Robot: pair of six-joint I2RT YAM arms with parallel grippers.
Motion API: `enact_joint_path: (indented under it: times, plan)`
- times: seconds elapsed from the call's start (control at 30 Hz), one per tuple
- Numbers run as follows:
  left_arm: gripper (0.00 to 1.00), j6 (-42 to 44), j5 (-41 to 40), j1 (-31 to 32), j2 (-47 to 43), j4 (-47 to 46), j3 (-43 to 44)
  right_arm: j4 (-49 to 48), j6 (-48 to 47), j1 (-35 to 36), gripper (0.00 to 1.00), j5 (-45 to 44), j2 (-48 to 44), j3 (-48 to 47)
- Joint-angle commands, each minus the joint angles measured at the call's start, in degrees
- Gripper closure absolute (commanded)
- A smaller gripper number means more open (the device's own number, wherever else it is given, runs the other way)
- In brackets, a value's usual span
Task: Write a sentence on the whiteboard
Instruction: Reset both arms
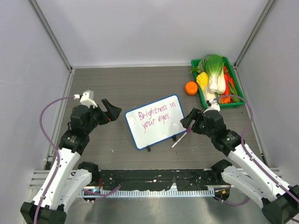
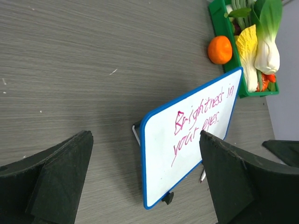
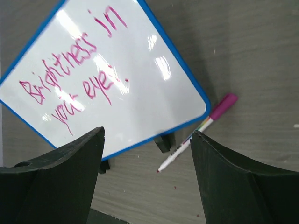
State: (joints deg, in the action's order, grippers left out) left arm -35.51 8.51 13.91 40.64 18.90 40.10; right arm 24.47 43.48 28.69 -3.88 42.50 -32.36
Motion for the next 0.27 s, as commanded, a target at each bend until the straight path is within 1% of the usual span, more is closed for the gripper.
enact_joint_path:
  times: [0.0, 0.07, 0.17, 0.2, 0.23]
  plan:
    - [0.0, 1.14, -3.94, 0.15, -0.65, 2.11, 2.18, -4.68, -10.25, -0.21, 0.2, -9.12, 1.09, -7.53]
    - [0.01, 1.14, -4.64, 0.15, -0.92, 1.67, 1.48, -5.13, -14.03, -0.12, 0.2, -10.35, 1.88, -9.55]
    - [0.0, 1.76, -5.08, 0.15, -1.88, -1.05, -0.36, -5.66, -16.41, -0.21, 0.19, -15.09, 3.11, -10.97]
    - [0.0, 1.84, -7.35, 0.15, -2.32, -1.92, -1.24, -6.79, -17.02, -0.21, 0.19, -18.06, 3.2, -10.97]
    - [0.0, 1.84, -10.76, 0.15, -2.67, -2.72, -2.03, -7.41, -17.38, -0.21, 0.18, -19.22, 3.64, -11.06]
